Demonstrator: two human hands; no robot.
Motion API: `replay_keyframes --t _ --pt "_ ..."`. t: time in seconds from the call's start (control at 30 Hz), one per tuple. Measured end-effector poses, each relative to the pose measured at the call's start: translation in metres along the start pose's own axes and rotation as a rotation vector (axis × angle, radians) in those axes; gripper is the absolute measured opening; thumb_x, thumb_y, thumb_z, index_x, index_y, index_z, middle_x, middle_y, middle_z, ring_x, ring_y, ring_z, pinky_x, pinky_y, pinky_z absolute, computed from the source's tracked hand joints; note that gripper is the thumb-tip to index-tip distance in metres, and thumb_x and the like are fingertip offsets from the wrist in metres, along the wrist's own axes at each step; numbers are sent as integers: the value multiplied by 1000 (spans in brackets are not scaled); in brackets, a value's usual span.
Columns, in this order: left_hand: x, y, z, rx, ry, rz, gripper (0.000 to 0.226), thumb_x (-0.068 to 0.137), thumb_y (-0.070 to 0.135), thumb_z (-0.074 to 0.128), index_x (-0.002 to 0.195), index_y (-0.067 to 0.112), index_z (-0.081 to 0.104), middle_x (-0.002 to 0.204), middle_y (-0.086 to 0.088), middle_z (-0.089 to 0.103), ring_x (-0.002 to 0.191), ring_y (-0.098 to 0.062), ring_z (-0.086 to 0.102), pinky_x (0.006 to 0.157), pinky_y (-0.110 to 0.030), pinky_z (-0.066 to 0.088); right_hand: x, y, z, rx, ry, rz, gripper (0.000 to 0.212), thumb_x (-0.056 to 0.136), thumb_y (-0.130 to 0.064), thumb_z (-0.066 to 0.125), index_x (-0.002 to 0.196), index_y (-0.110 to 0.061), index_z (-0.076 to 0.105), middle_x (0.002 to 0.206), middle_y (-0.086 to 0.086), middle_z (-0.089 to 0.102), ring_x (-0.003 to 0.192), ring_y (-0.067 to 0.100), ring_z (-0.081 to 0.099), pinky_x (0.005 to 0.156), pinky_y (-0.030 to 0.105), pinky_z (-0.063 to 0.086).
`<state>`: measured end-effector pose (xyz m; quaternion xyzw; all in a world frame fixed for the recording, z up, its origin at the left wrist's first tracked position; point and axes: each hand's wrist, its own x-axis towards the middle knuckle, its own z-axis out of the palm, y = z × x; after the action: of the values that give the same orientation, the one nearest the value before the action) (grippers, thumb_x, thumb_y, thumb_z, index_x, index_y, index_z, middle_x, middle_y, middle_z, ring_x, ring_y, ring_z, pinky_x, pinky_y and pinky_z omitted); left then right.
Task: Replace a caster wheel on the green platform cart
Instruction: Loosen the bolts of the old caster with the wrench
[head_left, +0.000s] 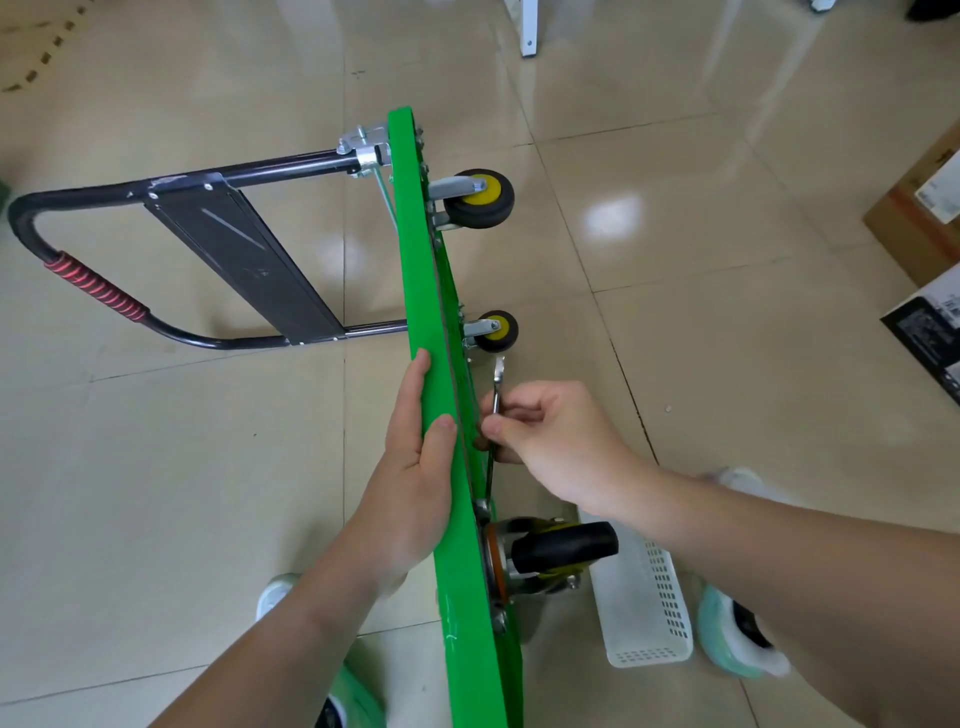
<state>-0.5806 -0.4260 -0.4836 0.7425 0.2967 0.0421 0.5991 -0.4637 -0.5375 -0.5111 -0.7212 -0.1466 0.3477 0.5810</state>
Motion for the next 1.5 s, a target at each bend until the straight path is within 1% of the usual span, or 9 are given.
replay_keyframes --t 0.13,0.27,0.53,0.67,0.83,0.93,1.23,1.33,1.5 --pt "1 -2 0 13 8 7 56 113 28 31 154 62 14 162 27 28 146 1 35 126 -38 28 11 -6 -16 226 125 109 14 95 -1 63 95 -14 69 94 10 73 81 21 76 79 38 63" --pt "1 -1 -1 22 4 1 56 113 28 31 154 63 14 159 31 27 146 2 34 126 -37 26 26 4 -20 203 91 302 12 97 -5 63 107 1 66 95 16 71 79 26 76 75 39 63" --pt "2 -4 -4 34 -20 6 58 112 29 32 152 66 12 163 27 26 147 1 33 126 -40 27 48 14 -10 256 32 495 24 95 -1 63 117 6 56 92 16 68 67 27 75 64 38 62" --pt "2 -4 -5 31 -31 8 57 112 29 32 147 69 11 164 28 24 148 3 31 127 -38 26 55 14 -6 236 20 568 4 96 5 58 99 5 60 84 15 68 56 26 71 51 34 60" --pt "2 -5 -6 30 -35 15 57 112 29 32 144 71 12 164 29 22 149 7 27 128 -36 22 59 20 0 176 -20 546 7 94 -1 65 98 3 60 82 18 69 68 30 71 77 44 61" --pt "1 -4 -6 33 -41 19 58 112 28 32 147 68 10 164 29 21 148 9 25 129 -35 21 59 24 1 182 -7 537 8 94 -2 65 98 2 60 83 17 69 69 31 71 81 46 60" --pt "1 -2 -5 31 -41 17 57 112 28 31 147 67 10 164 29 20 148 8 26 128 -35 22 54 25 8 256 -52 541 27 96 -1 61 122 7 56 88 14 66 59 22 71 55 37 61" --pt "1 -2 -5 32 -37 21 58 113 27 31 149 66 10 164 28 21 147 8 27 128 -35 23 51 18 8 197 -68 452 30 96 -3 62 124 5 59 98 16 69 66 22 73 70 42 64" --pt "3 -6 -4 20 -33 19 57 113 29 32 145 72 12 165 26 24 148 2 32 126 -40 28 24 7 7 86 -62 165 16 93 -6 66 97 -19 75 96 7 78 92 21 75 92 48 59"
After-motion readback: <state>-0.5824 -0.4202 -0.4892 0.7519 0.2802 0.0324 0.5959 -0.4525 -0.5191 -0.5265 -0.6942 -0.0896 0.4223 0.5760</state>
